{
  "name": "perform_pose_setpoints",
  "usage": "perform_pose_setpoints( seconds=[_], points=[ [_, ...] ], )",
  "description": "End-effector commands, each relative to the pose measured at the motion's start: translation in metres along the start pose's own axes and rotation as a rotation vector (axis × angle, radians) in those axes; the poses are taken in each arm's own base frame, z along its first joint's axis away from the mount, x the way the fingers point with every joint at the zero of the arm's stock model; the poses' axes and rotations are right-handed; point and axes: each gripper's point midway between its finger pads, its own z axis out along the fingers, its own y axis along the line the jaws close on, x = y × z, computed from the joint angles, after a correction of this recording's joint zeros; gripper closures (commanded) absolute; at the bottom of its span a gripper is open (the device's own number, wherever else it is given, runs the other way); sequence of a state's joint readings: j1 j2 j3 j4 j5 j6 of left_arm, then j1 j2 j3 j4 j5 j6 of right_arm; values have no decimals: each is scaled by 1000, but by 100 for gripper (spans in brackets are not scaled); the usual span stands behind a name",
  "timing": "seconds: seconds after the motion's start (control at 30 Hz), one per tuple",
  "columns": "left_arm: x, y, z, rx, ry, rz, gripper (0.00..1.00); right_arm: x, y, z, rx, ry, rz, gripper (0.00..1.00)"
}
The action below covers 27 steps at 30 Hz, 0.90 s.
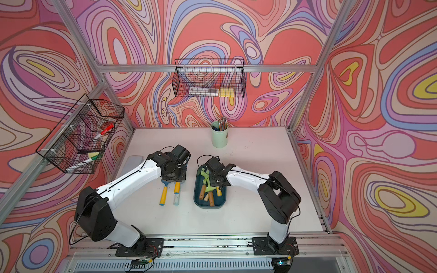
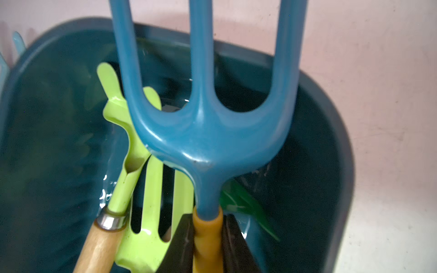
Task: Take the hand rake out of the storage box
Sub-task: Adjust the rake in the storage box.
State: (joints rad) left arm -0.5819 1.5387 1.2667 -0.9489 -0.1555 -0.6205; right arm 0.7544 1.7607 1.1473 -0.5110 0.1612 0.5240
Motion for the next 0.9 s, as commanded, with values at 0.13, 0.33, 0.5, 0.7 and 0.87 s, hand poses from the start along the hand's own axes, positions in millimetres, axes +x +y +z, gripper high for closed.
perform_pose_setpoints(
  seconds=[0.13,0.33,0.5,0.7,0.87],
  points=[
    [-3,0,-2,15,-17,0,90,-18,6,-37,-42,-93,34,83],
    [-5,0,-2,12,-22,1,90,3,27,-40,-101,-35,-2,84],
    [-7,3,-2,8,-28,-2,89,28,34,-35,-107,22,-33,85],
    [-14,6,-7,10,-44,-11,90,41,27,-27,-71,70,-34,84],
    [-17,4,-11,17,-48,-7,90,53,21,-15,-24,135,-47,83]
  ],
)
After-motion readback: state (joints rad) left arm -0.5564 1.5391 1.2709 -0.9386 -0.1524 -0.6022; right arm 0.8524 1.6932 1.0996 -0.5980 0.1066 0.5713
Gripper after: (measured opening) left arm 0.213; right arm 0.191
